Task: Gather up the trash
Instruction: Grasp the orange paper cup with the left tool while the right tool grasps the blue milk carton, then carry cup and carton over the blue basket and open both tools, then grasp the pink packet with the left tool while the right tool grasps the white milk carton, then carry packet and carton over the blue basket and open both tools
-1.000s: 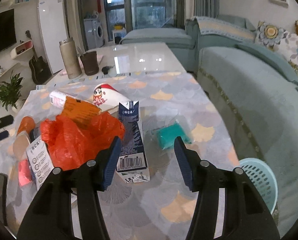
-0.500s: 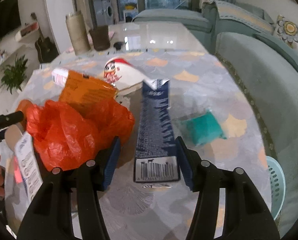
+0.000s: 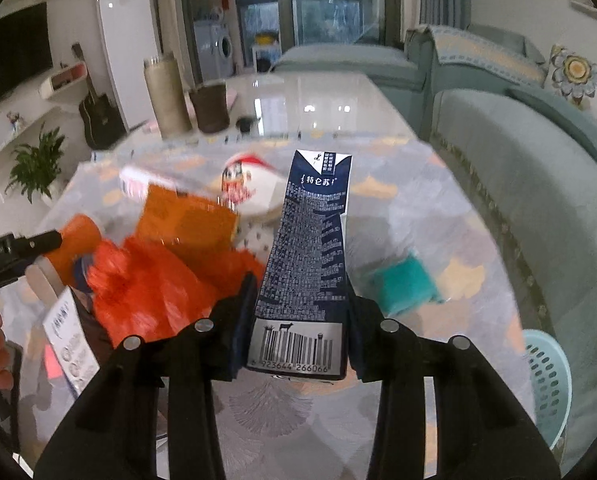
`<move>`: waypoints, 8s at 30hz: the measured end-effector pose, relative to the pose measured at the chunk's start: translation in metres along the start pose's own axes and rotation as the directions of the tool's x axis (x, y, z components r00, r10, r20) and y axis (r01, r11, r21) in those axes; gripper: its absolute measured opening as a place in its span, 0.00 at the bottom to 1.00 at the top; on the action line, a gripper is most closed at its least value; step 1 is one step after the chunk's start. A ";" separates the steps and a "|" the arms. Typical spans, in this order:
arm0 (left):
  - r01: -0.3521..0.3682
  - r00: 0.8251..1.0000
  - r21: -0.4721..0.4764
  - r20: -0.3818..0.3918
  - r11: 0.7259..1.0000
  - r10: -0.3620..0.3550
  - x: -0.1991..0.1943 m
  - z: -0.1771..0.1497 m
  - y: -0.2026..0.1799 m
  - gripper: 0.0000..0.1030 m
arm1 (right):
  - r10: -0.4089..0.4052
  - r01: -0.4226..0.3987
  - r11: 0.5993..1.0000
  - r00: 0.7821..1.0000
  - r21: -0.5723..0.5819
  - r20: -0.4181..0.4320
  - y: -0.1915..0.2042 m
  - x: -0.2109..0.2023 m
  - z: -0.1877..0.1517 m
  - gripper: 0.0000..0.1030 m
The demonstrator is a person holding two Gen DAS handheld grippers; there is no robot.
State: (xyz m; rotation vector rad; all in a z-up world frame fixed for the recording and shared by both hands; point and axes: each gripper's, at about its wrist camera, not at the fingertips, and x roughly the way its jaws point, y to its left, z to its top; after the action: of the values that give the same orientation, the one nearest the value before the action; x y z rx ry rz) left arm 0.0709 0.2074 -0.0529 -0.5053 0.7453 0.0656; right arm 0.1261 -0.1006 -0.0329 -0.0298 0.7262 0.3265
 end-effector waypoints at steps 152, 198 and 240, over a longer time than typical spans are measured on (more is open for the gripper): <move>-0.131 0.980 0.128 -0.136 0.983 0.148 -0.007 -0.084 -0.009 0.63 | 0.325 -0.378 0.895 0.916 -0.235 -0.236 0.084 -0.026 -0.073 0.61; 0.309 0.939 0.426 0.003 0.851 -0.343 -0.066 -0.083 -0.228 0.35 | -0.057 0.052 0.998 0.987 0.034 0.147 -0.077 -0.153 -0.029 0.54; 0.523 0.832 0.532 -0.489 0.666 -0.262 0.115 -0.226 -0.386 0.60 | -0.128 0.336 0.716 0.925 0.612 -0.358 -0.327 -0.062 -0.244 0.62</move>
State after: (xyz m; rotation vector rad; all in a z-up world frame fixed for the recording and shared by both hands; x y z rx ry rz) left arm 0.1031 -0.2497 -0.1093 0.0140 0.9539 -0.7218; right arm 0.0242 -0.4629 -0.2028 0.5242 1.0938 -0.2115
